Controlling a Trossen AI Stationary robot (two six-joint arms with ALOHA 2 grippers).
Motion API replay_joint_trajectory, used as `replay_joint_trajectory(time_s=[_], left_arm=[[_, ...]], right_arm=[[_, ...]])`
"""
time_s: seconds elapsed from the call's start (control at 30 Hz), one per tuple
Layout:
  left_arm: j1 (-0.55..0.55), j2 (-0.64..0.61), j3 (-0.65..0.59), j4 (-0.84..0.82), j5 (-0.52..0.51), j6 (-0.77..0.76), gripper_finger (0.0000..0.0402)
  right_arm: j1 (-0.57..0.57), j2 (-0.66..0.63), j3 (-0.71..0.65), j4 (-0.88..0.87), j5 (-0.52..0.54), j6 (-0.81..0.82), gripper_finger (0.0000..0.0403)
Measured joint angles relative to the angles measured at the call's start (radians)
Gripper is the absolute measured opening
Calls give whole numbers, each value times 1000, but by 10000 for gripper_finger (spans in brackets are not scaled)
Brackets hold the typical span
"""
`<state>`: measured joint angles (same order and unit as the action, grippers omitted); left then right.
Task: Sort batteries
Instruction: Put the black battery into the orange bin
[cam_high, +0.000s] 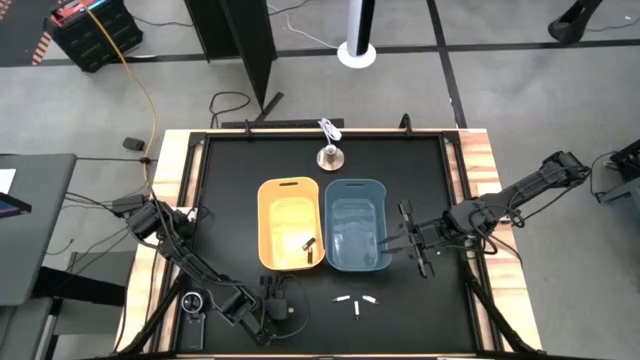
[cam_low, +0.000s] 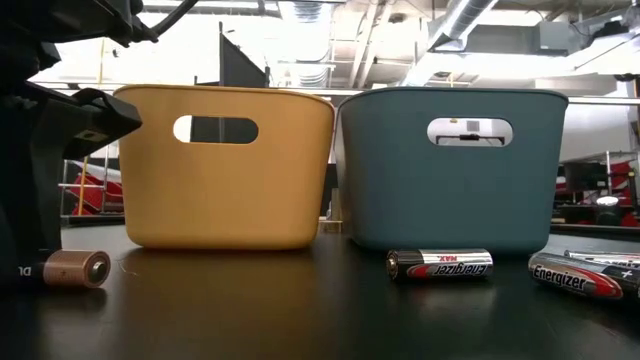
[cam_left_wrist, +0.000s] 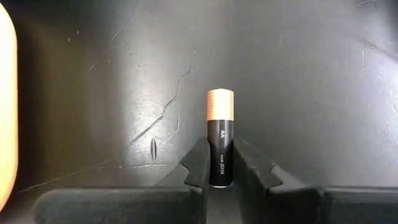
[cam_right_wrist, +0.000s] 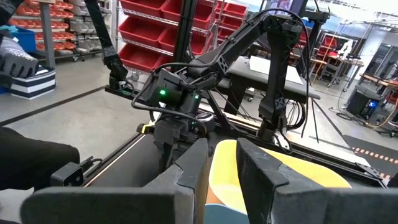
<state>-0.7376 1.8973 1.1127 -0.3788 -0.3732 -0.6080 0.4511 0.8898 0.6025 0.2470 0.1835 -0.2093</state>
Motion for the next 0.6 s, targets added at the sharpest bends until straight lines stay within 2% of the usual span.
replay_joint_trajectory(time_s=[0.6], left_arm=[[2,4,61,25,-17,72,39]], right_arm=[[0,0,0,0,0,0,103]])
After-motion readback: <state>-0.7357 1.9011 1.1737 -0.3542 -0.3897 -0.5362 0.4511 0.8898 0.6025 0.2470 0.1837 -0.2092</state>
